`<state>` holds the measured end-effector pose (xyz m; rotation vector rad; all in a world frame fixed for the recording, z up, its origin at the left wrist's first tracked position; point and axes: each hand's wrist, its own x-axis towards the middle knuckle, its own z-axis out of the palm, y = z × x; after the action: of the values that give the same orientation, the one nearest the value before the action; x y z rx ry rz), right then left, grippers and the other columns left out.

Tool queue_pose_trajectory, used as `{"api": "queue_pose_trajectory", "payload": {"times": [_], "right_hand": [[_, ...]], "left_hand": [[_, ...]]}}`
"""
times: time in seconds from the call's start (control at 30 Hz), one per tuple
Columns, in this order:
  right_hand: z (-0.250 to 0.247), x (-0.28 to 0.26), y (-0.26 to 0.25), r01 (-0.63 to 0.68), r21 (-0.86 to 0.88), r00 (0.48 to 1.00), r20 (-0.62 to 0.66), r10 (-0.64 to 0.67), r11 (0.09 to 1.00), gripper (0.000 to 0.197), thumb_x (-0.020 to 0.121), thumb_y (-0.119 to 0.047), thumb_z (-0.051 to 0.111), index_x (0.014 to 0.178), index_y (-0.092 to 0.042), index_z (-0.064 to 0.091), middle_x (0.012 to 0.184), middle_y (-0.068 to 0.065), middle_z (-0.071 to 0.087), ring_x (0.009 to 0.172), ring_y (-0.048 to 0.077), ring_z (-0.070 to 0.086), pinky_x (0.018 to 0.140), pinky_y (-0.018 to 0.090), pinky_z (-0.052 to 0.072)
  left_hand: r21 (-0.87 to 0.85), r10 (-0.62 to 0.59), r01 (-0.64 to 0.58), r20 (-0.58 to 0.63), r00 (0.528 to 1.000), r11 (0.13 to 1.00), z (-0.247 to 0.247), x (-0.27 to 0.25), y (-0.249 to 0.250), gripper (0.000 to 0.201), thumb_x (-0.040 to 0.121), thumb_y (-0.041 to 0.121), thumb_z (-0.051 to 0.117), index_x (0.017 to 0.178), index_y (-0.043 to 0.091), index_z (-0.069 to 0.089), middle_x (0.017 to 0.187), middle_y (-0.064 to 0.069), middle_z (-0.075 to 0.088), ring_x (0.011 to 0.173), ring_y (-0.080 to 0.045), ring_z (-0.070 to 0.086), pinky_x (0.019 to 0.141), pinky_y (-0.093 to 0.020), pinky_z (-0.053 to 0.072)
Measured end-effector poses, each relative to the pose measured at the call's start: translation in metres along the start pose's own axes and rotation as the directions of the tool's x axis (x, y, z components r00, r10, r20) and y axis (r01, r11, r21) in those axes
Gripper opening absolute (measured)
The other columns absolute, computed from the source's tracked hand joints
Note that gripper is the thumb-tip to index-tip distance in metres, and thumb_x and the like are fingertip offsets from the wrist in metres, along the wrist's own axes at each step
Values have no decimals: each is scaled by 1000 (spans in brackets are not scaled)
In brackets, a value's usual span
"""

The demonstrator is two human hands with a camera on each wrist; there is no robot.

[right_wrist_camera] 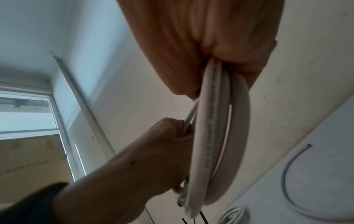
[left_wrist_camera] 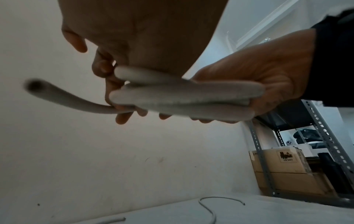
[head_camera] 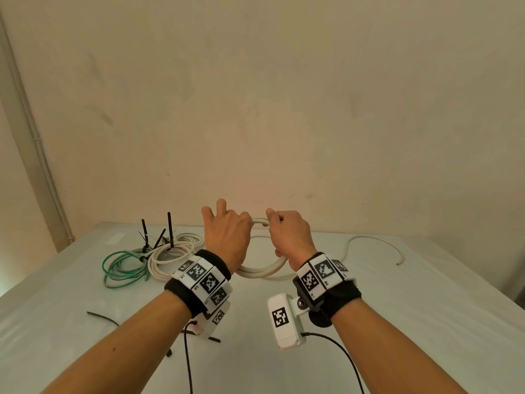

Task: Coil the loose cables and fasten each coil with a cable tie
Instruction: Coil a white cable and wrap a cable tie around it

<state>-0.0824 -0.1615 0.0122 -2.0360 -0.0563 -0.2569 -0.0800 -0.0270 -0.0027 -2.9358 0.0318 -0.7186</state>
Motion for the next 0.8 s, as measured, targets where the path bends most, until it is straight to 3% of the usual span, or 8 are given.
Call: {"api": "queue_pose_trajectory", "payload": {"times": [0.1,0.17,0.23,0.33,0.43,0.57,0.63,0.8], "right_hand": [[0,0,1,71,-12,996,-48,-72,997,52,109,-40,46,65,-12,53,60,2,51,56,22,47,61,45,55],[-2,-1,0,95,-3,994,-57,-95,996,54,109,-40,46,62,-14,50,57,0,49,56,22,46,63,43,52],[-4,-2,-1,124,2,991,-58,-123,992,53,109,-42,46,65,-13,52,57,0,49,56,20,46,61,39,48],[-1,1,1,132,49,989,-74,-128,990,54,107,-45,48,70,-7,56,57,2,47,55,21,43,59,38,44],[6,5,4,134,133,987,-104,-120,982,58,105,-50,50,79,0,60,61,5,45,56,21,39,58,38,39],[15,6,7,123,195,990,-97,-106,973,55,102,-53,55,83,-4,69,59,2,42,52,18,34,58,36,34],[19,4,9,106,231,993,-81,-89,967,54,101,-53,56,82,-5,70,55,-3,41,49,15,32,57,36,33],[35,-1,8,88,253,996,0,-91,963,46,102,-55,54,86,-16,75,62,0,52,51,14,45,57,34,44]], "left_hand": [[-91,15,-10,52,999,996,5,7,-5,33,110,45,37,108,19,58,105,-7,51,114,-32,39,85,-42,32],[-373,55,-10,109,993,928,8,9,-11,37,110,41,37,107,9,54,105,-9,52,108,-33,51,79,-39,37],[-786,105,110,216,971,608,8,9,-18,30,109,32,46,103,3,54,100,-14,67,95,-35,71,76,-45,53],[-954,146,291,299,943,77,-3,2,-22,25,105,22,58,100,-1,58,88,-20,76,72,-29,76,70,-40,64],[-936,107,338,328,939,-96,-10,-2,-26,22,99,20,69,82,7,62,63,-8,58,44,-10,51,48,-21,51],[-797,183,510,477,860,-322,-10,-7,-37,25,95,25,70,76,15,56,54,6,31,39,-5,23,34,-17,22],[-754,180,557,529,829,-348,-13,-9,-40,34,90,39,71,72,18,53,56,8,26,41,-7,18,34,-19,18],[-832,-16,526,537,844,-177,-16,-15,-48,47,87,52,77,69,22,45,57,7,30,46,-10,22,37,-21,21]]}}
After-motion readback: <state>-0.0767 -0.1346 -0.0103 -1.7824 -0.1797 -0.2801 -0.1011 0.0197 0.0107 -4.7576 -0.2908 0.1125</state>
